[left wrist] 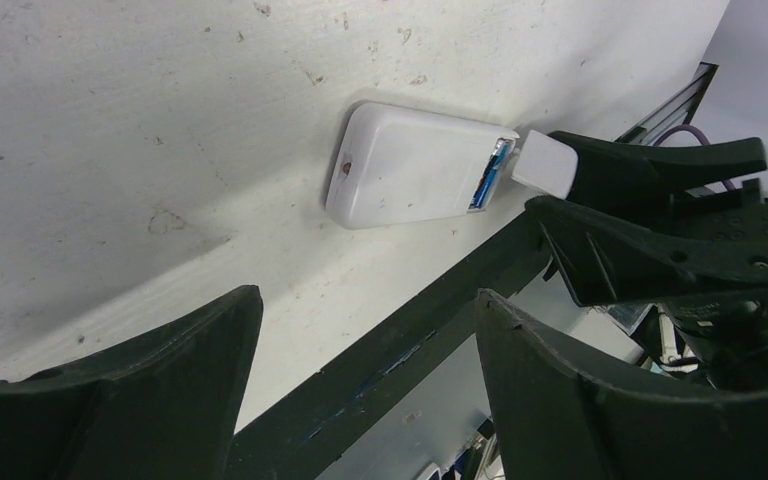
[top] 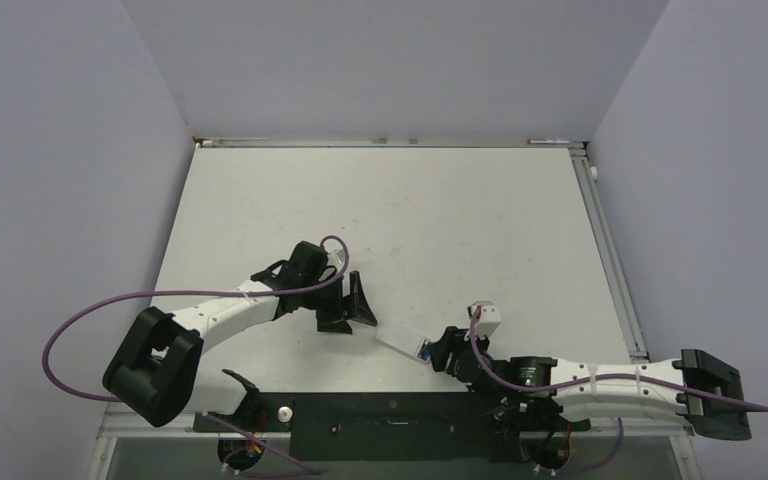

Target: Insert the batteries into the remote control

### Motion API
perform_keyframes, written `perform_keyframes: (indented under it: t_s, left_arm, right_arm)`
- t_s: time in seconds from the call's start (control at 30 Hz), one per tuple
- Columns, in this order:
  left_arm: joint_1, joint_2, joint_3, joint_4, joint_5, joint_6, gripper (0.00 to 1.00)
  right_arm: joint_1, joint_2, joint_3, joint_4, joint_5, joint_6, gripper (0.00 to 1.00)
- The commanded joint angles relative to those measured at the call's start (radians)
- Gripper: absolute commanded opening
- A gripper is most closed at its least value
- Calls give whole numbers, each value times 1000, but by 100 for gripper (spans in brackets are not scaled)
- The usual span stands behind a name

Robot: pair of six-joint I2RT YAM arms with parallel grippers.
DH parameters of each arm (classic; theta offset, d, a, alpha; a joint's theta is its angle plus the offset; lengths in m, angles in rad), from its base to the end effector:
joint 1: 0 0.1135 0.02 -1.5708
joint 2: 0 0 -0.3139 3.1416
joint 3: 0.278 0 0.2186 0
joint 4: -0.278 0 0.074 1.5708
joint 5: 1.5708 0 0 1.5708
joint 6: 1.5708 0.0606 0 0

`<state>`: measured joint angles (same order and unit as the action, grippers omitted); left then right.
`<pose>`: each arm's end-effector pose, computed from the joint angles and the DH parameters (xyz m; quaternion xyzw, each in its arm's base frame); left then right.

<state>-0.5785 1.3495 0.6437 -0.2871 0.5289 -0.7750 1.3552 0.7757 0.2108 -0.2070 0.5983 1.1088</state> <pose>0.1666 -0.1453 0.2232 -0.0166 0.9281 -0.3676 0.0575 0.0536 0.0850 0.1849 0.0056 0.8878 0.2603 0.3796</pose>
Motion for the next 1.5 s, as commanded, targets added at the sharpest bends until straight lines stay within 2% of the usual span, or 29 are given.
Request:
perform_keyframes:
  t_s: [0.0,0.2,0.6,0.9,1.47]
  left_arm:
    - [25,-46,-5,25,53,20,75]
    - [51,-65,-19,17,65,33,75]
    - [117,-112,-49,13,90,42,75]
    - [193,-154,-61,-2,142,64,75]
    - [244,-199,-64,-17,123,74,75]
  right_arm:
    - [2,-23,-61,232,22,38,8]
    - [4,-32,-119,341,10,77,8]
    - [4,87,-140,518,-23,70,9]
    - [0,156,-205,728,-31,80,8]
    - [-69,566,-150,1158,-179,17,8]
